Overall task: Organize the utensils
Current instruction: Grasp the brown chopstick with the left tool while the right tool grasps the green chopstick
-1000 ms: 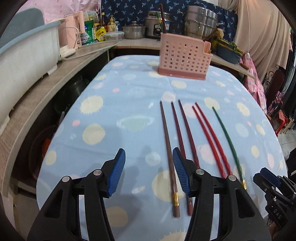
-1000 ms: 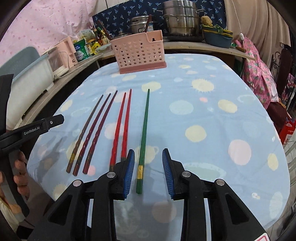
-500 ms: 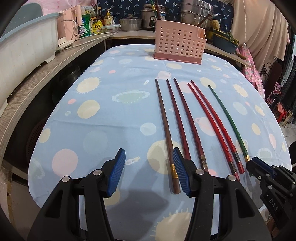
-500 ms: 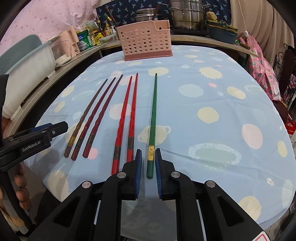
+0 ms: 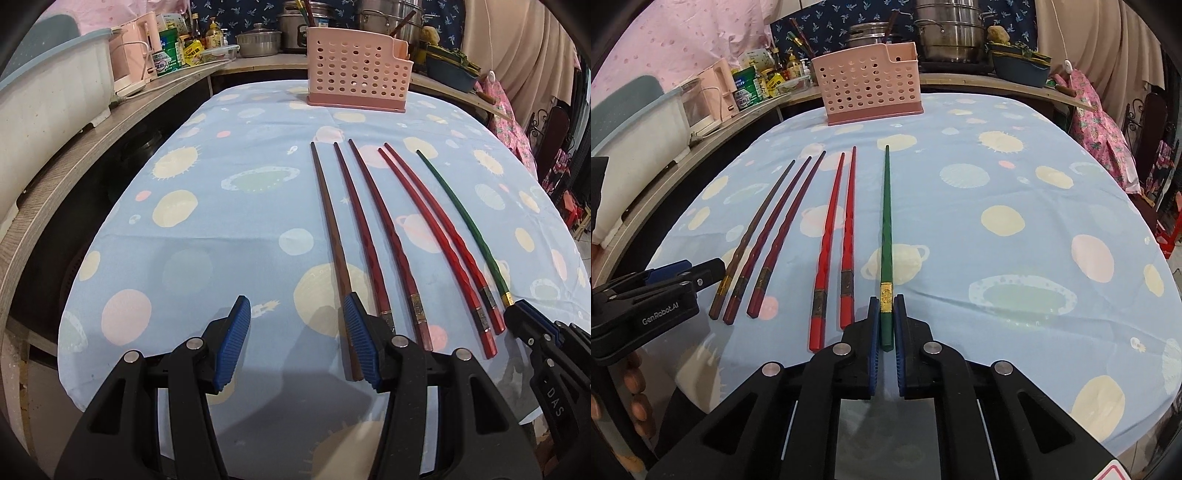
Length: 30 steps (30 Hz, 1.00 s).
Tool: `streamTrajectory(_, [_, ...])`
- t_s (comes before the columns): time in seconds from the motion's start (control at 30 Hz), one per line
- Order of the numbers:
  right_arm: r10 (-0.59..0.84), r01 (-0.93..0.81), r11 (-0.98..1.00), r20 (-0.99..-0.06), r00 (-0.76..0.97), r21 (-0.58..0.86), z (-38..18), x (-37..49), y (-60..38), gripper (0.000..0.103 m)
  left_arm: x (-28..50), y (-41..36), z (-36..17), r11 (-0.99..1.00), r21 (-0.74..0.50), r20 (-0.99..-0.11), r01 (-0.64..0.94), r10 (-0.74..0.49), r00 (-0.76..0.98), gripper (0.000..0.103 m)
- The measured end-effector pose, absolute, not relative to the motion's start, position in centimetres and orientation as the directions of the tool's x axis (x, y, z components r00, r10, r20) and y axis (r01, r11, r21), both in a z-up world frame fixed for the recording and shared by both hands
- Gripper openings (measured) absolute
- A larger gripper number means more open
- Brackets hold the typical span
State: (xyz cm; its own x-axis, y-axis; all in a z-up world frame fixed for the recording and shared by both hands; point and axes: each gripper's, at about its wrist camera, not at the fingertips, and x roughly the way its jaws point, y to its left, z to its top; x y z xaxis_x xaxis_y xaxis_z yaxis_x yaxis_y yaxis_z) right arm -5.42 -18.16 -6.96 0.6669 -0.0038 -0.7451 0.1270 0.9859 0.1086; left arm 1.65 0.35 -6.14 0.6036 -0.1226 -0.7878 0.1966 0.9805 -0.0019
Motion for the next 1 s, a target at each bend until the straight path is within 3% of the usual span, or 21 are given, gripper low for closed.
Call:
streamTrajectory(0.77, [0.000,0.150,0.979,-0.730,0.684,0.140,-7.1,-5.9,-18.4,0.007,1.7,-1.0,-6.9,0.981,0.011,-0.802,0.194,-0.107,0.587,0.051])
streamTrajectory(0.93, [0.000,0.151,0.979,-0.729,0.684,0.141,-7.1,-5.9,-18.4,0.007,1.7,-0.6,-6.9,0.982,0.003,-0.802,0.189,-0.111,0.587,0.045])
streamTrajectory(1.0, [0.000,0.151,0.978,-0.729,0.684,0.141,-7.1,-5.9,-18.4,0.007,1.7,-0.4,-6.8,0.982,-0.003,-0.801,0.191,-0.116,0.587,0.034])
